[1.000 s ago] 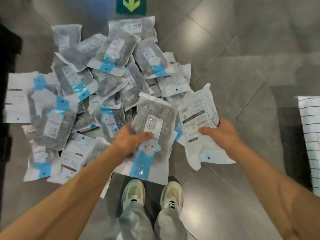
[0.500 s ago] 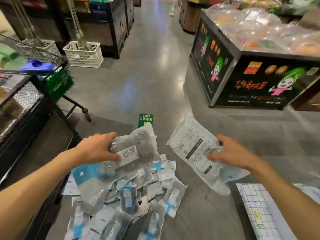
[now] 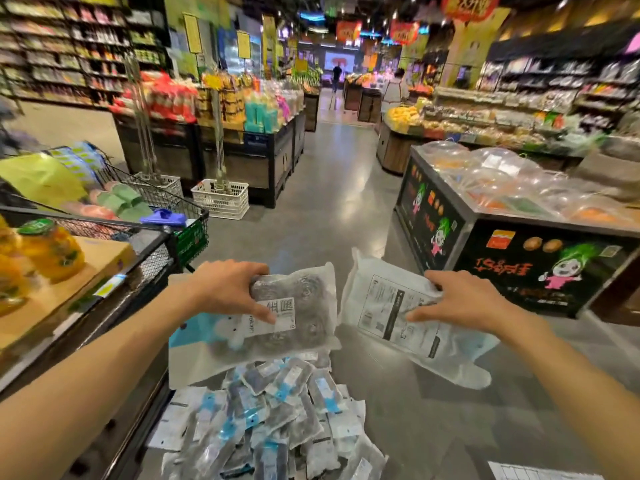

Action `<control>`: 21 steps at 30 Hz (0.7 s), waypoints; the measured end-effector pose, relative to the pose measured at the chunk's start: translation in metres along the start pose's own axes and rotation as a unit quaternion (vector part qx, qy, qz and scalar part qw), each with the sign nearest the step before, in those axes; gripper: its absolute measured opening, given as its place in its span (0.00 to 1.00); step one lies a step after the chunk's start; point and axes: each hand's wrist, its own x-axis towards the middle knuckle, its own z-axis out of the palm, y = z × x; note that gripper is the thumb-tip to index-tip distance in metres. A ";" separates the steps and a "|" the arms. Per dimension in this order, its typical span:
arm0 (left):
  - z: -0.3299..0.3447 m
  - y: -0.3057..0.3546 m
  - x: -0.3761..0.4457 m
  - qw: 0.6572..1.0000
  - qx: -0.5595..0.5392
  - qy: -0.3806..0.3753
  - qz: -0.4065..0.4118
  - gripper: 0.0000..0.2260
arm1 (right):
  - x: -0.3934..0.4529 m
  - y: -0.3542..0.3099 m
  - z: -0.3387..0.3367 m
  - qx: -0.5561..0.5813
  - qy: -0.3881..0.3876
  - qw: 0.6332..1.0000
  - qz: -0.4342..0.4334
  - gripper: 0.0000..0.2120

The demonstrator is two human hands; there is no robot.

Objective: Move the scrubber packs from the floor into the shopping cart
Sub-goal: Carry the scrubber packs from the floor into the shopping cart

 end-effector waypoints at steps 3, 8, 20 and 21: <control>0.008 0.007 -0.038 0.999 0.007 0.031 -0.022 0.37 | -0.017 -0.010 0.006 -0.013 0.003 0.999 -0.034 0.20; 0.020 0.030 -0.113 0.995 -0.023 0.061 -0.082 0.32 | -0.050 -0.020 0.028 0.010 0.027 0.997 -0.068 0.28; 0.073 0.114 -0.411 0.941 -0.106 0.088 -0.310 0.23 | -0.161 -0.100 0.082 0.105 -0.027 0.949 -0.295 0.42; 0.074 0.120 -0.443 0.934 -0.098 0.086 -0.331 0.24 | -0.176 -0.121 0.085 0.087 -0.033 0.941 -0.324 0.41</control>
